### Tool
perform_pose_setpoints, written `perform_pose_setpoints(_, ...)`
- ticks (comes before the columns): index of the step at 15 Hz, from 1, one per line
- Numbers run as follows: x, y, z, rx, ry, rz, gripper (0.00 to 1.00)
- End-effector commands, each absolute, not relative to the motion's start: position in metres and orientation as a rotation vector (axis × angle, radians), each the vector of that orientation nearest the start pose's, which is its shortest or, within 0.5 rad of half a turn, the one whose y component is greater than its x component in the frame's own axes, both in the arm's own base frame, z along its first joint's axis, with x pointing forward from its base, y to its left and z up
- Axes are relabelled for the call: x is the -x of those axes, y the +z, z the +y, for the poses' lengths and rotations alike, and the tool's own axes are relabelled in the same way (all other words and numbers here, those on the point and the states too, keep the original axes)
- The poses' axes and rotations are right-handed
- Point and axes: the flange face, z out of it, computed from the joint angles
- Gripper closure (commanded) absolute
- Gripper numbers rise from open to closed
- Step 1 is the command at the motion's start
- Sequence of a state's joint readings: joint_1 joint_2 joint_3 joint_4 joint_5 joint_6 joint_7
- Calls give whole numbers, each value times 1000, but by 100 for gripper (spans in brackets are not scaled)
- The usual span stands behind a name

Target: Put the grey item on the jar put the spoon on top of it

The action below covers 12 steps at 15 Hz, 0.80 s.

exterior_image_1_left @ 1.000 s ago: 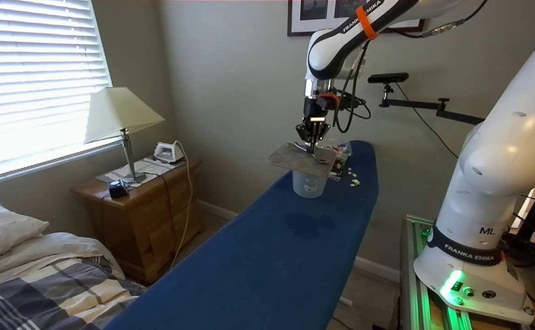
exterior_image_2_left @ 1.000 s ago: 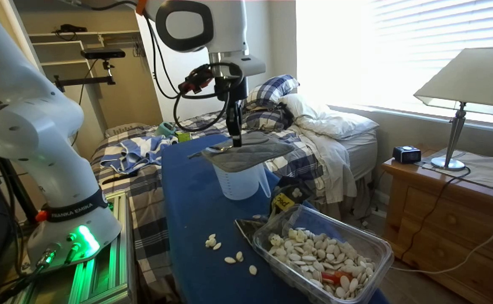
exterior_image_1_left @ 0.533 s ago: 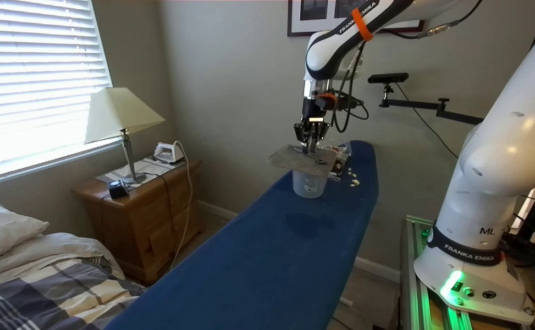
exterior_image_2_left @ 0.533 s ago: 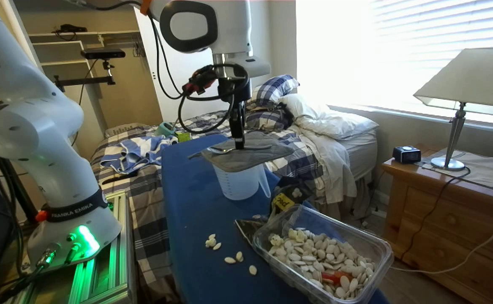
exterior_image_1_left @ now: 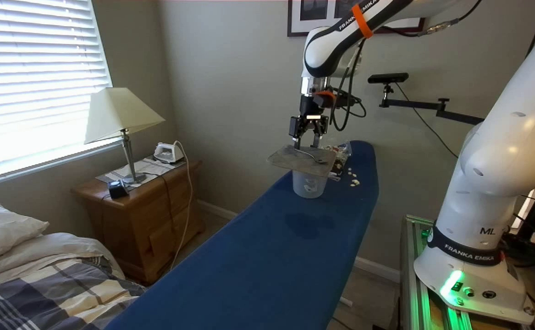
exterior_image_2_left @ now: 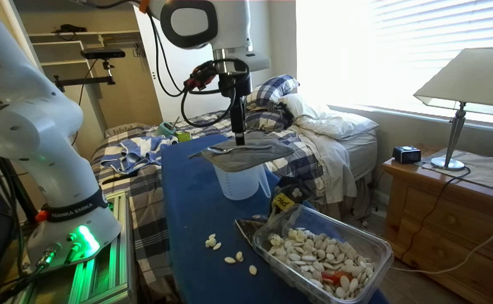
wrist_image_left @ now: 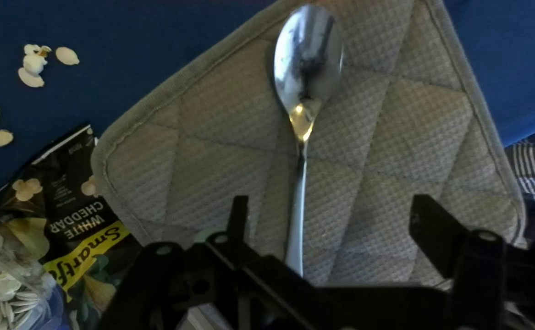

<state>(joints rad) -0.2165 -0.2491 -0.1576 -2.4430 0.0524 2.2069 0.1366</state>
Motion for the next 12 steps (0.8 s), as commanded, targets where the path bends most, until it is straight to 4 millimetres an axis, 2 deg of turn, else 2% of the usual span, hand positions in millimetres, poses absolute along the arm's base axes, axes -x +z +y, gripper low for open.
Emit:
perform_pose_setpoints(1, -414, 425, -146, 2978, -87, 796, 0)
perform_pose_setpoints(5, -407, 448, -137, 3017, -169, 812, 0)
perform_pose_setpoints(6, -418, 438, -141, 2995, -143, 785, 0)
perform_pose_setpoints(8, -414, 446, -138, 3005, -169, 790, 0)
perform_pose_setpoints(12, -412, 446, -138, 3005, -170, 792, 0)
